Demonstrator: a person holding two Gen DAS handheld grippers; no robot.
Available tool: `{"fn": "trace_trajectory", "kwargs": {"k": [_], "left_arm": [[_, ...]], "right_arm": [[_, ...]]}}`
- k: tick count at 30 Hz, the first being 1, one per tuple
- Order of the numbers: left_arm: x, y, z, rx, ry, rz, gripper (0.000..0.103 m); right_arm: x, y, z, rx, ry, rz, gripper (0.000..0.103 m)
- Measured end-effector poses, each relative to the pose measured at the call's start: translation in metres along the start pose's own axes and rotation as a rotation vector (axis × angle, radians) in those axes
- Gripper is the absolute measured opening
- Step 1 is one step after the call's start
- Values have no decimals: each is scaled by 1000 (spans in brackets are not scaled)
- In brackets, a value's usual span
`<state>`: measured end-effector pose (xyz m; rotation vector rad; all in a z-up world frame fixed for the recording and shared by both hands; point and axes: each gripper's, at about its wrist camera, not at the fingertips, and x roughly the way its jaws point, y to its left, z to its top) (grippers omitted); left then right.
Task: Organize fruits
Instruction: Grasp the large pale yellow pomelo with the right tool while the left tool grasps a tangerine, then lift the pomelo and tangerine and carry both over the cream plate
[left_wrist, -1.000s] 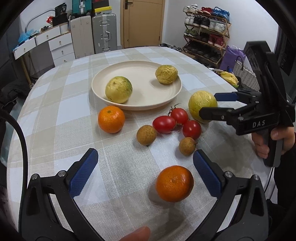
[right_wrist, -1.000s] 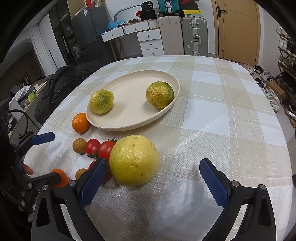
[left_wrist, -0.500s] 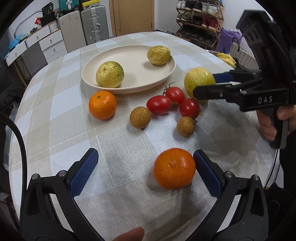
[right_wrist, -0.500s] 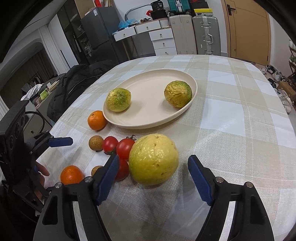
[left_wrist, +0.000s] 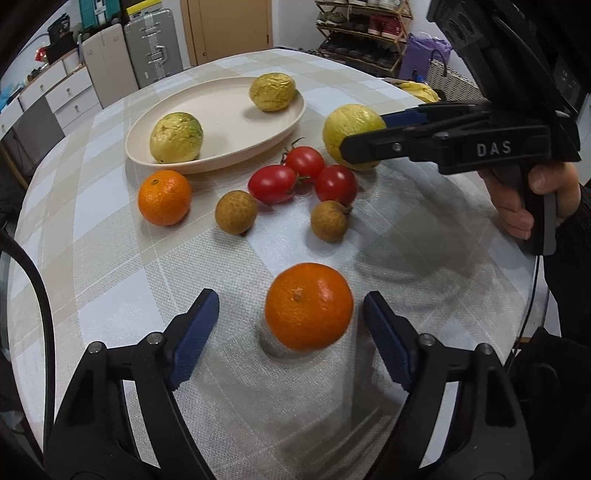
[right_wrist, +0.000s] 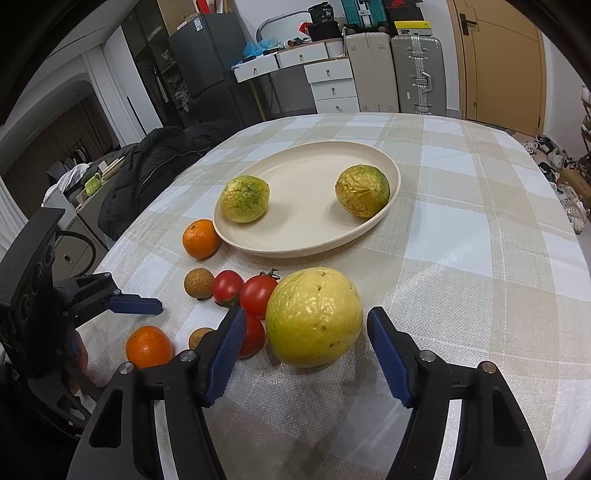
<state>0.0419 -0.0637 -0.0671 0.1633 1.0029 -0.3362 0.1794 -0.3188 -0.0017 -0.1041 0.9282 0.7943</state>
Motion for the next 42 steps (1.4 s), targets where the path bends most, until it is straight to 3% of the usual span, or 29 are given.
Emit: {"fn": "trace_trajectory", "kwargs": {"k": [6, 10, 23, 26, 29, 42], "left_arm": [[-4, 0, -2, 8, -4, -31, 59], [-7, 5, -2, -12, -13, -81, 38], [-16, 20, 4, -78, -82, -88, 38], [-20, 25, 6, -103, -110, -76, 38], [-26, 29, 7, -130, -146, -77, 38], [-32, 45, 11, -224, -223, -32, 38]], "right_arm": [[-1, 2, 0, -14, -1, 3, 69], [-1, 1, 1, -15, -2, 0, 69], [3, -3, 0, 4, 4, 6, 69], [4, -4, -1, 17, 8, 2, 58], [5, -7, -1, 35, 10, 11, 55], [-2, -2, 0, 7, -35, -2, 54]]}}
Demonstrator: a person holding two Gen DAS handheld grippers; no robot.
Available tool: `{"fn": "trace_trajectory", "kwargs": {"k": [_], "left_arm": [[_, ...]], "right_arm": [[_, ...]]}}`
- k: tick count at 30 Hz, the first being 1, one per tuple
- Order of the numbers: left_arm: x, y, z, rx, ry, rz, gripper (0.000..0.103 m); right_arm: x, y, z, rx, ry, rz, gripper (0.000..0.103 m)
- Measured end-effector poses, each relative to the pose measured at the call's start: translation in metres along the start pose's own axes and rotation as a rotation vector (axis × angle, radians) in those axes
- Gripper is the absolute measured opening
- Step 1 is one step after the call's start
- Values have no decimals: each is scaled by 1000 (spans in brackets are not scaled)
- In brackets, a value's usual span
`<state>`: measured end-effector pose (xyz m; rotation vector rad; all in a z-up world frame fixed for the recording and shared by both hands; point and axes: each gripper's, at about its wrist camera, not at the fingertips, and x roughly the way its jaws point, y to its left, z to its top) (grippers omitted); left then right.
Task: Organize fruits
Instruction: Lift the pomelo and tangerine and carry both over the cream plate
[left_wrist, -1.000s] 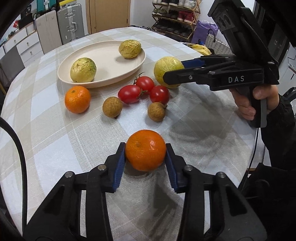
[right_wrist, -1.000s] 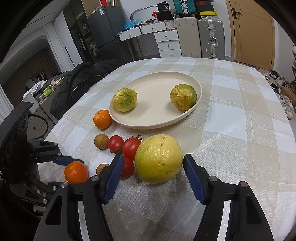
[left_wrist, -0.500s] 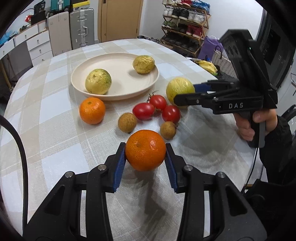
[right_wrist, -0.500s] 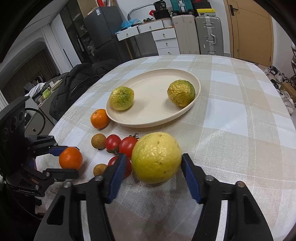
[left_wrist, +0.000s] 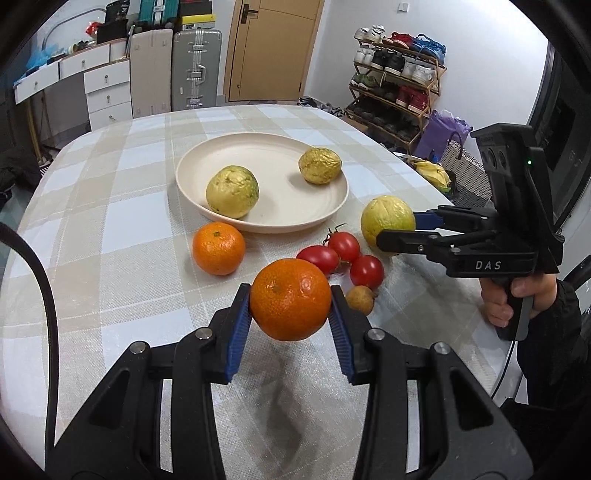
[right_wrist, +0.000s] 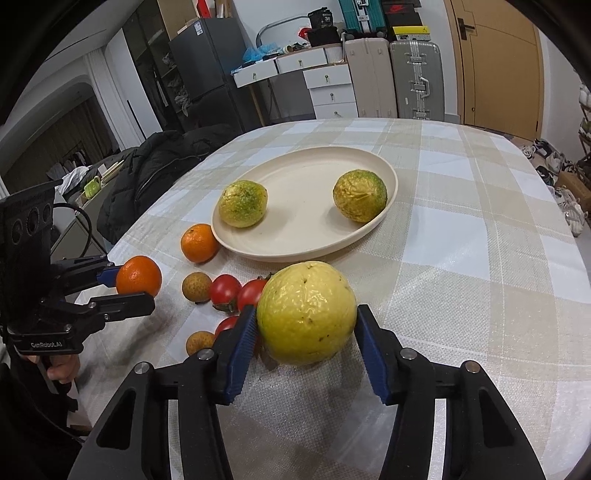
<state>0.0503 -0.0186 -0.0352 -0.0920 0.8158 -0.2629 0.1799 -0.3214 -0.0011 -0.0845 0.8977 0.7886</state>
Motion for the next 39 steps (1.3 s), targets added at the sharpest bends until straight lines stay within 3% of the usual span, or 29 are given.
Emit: {"fn": "trace_trajectory", "kwargs": {"k": [18, 39], "left_arm": [[10, 8, 30, -68, -78, 56, 38], [55, 8, 75, -60, -62, 74, 38]], "right_arm": [[-24, 6, 12, 1, -103, 21, 54], [-20, 1, 39, 35, -152, 23, 54]]}}
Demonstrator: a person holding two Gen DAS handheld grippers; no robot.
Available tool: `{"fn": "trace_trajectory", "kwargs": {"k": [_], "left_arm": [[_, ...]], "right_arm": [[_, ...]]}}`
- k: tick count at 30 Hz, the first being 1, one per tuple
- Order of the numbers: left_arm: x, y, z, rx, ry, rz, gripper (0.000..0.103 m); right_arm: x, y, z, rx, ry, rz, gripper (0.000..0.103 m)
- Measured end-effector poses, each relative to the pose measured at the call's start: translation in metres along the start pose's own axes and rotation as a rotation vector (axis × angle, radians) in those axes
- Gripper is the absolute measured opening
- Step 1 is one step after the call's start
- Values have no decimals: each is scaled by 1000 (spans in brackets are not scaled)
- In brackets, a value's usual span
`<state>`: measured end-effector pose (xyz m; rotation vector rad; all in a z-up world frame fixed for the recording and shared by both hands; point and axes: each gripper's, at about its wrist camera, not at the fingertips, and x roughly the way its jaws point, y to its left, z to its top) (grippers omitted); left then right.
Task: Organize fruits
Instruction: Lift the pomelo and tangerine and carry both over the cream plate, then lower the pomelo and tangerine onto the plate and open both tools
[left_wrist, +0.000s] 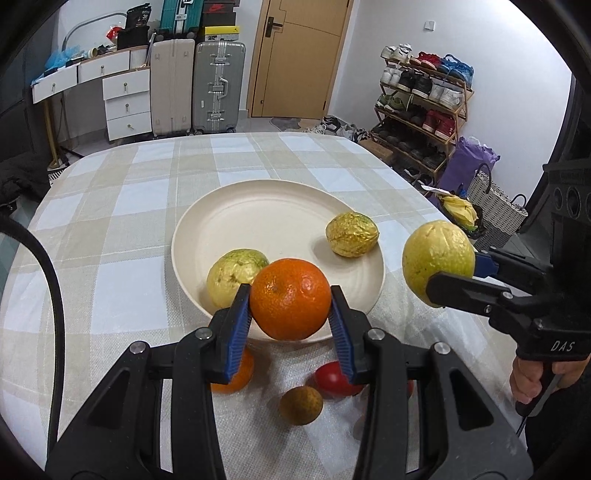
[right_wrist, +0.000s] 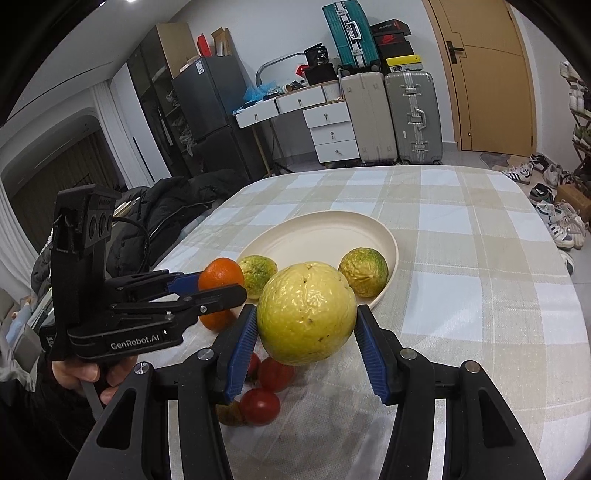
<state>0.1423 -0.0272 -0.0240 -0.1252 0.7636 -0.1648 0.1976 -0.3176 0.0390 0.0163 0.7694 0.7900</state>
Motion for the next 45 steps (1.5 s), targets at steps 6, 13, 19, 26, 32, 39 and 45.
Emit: {"fn": "trace_trajectory", "kwargs": {"k": [6, 13, 19, 26, 32, 39, 45], "left_arm": [[15, -2, 5, 14, 24, -5, 38], [25, -2, 8, 24, 40, -5, 38], [30, 5, 14, 7, 43, 17, 38], [36, 18, 22, -26, 37, 30, 38], [43, 25, 26, -34, 39, 44, 38], [52, 36, 29, -60, 48, 60, 38], [58, 46, 31, -85, 52, 67, 38]], "right_arm": [[9, -4, 5, 12, 7, -9, 54], [20, -7, 8, 16, 20, -14, 54], [28, -10, 11, 18, 30, -18, 54], [43, -12, 13, 17, 53, -17, 54], [55, -13, 15, 19, 72, -20, 54], [66, -13, 17, 11, 93, -36, 54], [73, -17, 20, 20, 96, -50, 54]]}}
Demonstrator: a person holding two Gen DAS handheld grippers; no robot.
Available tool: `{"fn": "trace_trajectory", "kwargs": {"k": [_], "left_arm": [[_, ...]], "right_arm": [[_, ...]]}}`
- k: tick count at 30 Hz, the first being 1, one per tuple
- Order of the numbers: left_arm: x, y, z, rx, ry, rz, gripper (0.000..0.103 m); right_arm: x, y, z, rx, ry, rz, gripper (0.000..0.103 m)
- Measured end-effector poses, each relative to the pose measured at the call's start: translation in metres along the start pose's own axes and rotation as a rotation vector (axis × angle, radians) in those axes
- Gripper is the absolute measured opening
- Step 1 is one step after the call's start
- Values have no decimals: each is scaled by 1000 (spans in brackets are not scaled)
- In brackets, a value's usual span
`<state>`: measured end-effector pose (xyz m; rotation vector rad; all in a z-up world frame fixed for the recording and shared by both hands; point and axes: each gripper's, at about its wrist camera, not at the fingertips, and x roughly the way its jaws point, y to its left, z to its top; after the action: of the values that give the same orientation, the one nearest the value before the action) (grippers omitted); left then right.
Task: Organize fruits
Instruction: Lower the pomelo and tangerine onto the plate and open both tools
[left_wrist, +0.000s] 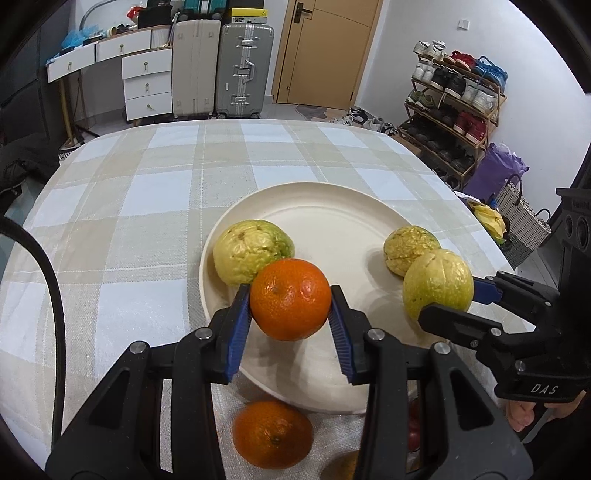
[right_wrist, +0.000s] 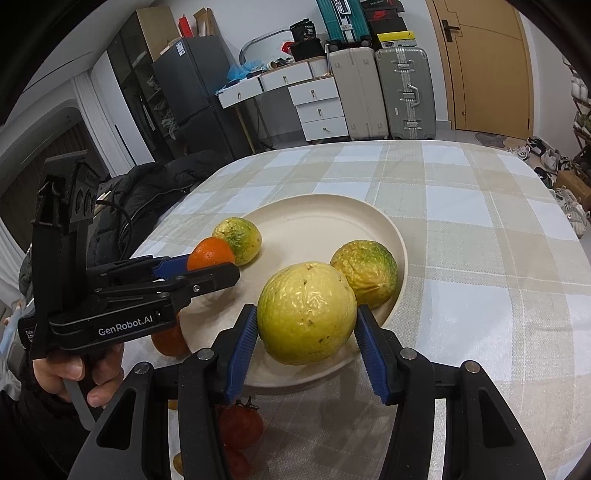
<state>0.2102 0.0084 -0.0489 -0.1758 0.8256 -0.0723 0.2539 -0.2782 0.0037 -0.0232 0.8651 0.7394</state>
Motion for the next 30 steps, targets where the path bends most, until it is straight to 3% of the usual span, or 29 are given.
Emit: {"fn": "trace_trajectory", "kwargs": {"k": [24, 30], "left_arm": [[18, -8, -3, 53, 10, 8, 38], [17, -7, -3, 42, 17, -8, 38]], "right_arm": [[22, -7, 14, -4, -8, -44, 54], [15, -8, 12, 8, -24, -14, 57]]}}
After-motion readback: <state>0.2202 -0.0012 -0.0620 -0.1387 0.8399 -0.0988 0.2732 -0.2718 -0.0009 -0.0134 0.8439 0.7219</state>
